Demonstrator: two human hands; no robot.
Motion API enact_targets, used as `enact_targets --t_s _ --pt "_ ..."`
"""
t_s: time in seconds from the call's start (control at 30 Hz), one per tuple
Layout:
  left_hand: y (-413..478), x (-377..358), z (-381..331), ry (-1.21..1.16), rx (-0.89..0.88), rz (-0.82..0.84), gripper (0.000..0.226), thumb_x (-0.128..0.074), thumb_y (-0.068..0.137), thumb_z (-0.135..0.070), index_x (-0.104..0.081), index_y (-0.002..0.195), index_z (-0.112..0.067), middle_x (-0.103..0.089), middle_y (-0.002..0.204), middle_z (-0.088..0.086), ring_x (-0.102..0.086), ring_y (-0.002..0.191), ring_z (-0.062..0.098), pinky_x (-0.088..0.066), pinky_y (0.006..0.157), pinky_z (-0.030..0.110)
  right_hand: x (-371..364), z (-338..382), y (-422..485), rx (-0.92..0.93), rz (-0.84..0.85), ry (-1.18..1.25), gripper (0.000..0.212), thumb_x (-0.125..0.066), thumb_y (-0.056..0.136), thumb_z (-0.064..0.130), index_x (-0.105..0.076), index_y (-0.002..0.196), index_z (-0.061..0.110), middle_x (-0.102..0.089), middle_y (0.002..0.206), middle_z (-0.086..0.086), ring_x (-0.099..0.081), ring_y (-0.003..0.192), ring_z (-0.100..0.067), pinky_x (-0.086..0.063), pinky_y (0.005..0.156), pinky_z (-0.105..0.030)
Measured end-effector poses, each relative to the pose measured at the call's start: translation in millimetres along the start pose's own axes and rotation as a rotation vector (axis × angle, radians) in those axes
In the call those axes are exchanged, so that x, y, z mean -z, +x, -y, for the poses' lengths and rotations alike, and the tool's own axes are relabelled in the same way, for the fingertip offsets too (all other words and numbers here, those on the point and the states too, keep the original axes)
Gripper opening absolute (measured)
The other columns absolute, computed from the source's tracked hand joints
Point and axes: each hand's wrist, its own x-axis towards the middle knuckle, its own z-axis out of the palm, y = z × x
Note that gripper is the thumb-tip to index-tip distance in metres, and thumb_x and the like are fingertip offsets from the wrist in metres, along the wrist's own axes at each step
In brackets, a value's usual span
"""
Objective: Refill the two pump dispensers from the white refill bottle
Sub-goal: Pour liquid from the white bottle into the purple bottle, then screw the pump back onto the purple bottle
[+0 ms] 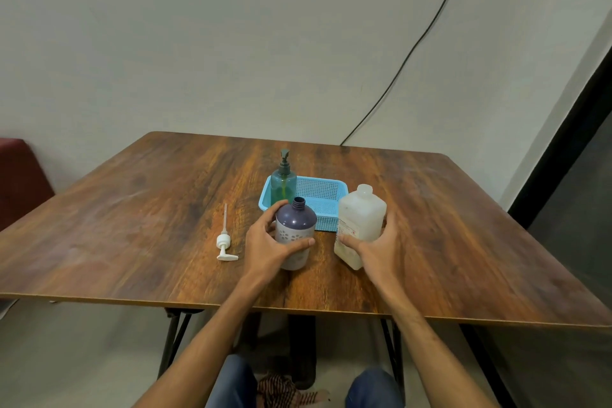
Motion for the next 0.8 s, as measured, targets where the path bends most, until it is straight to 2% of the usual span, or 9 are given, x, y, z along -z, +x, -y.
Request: enact_targets --t_s 0.17,0.23,0.33,0.5,0.67,0.8 --pt "-2.6 -2.1 1.6 0.006 0.020 -0.005 0.089 -0.095 0.058 -0.028 -0.052 0.135 -0.028 -0.059 0.126 -0.019 -0.054 0.113 -0.014 -0.047 0.083 0.004 -4.3 -15.1 -5.2 -0.003 -0.026 -0.103 0.091 -0.095 0.055 0.034 -0.035 0.122 0.045 -0.051 0.120 0.015 -0.055 0.109 -0.010 -0.052 0.078 -0.026" --pt "-2.9 -2.8 3.8 0.019 0.025 -0.009 0.089 -0.096 0.058 -0.024 -0.052 0.135 -0.029 -0.058 0.126 -0.020 -0.053 0.111 -0.017 -0.046 0.082 0.002 -4.9 -19.2 -5.6 0.004 -0.042 -0.142 0.091 -0.094 0.054 0.037 -0.035 0.124 0.043 -0.050 0.119 0.015 -0.055 0.110 -0.012 -0.055 0.080 -0.032" --pt "-3.8 -3.1 7.3 0.022 0.036 -0.012 0.089 -0.096 0.058 -0.021 -0.052 0.136 -0.026 -0.059 0.127 -0.016 -0.055 0.112 -0.013 -0.047 0.084 0.005 -5.4 -21.4 -7.5 0.004 -0.070 -0.155 0.091 -0.094 0.057 0.037 -0.036 0.127 0.039 -0.049 0.118 0.015 -0.054 0.111 -0.010 -0.053 0.083 -0.031" --pt "-5.0 -0.4 10.1 0.011 0.031 0.000 0.089 -0.095 0.060 -0.021 -0.050 0.136 -0.024 -0.058 0.130 -0.012 -0.057 0.117 -0.001 -0.050 0.092 0.017 -6.4 -23.4 -15.3 -0.023 -0.094 -0.152 0.094 -0.093 0.064 0.032 -0.030 0.134 0.035 -0.045 0.123 0.014 -0.049 0.115 -0.008 -0.049 0.092 -0.032" --pt "-5.8 1.8 9.2 0.000 0.040 0.044 0.091 -0.095 0.061 -0.026 -0.047 0.138 -0.028 -0.056 0.134 -0.012 -0.055 0.121 0.002 -0.049 0.097 0.023 -3.3 -18.4 -17.6 -0.035 -0.092 -0.168 0.093 -0.093 0.065 0.027 -0.032 0.136 0.026 -0.050 0.129 0.004 -0.045 0.113 -0.006 -0.047 0.090 -0.029" --pt "-6.1 4.2 7.5 -0.005 0.038 0.081 0.098 -0.095 0.057 -0.037 -0.043 0.140 -0.033 -0.053 0.134 -0.016 -0.053 0.120 -0.004 -0.050 0.099 0.025 -1.1 -15.8 -19.8 -0.020 -0.081 -0.151 0.106 -0.095 0.060 0.036 -0.029 0.142 0.026 -0.048 0.137 0.003 -0.047 0.122 -0.012 -0.051 0.099 -0.044"
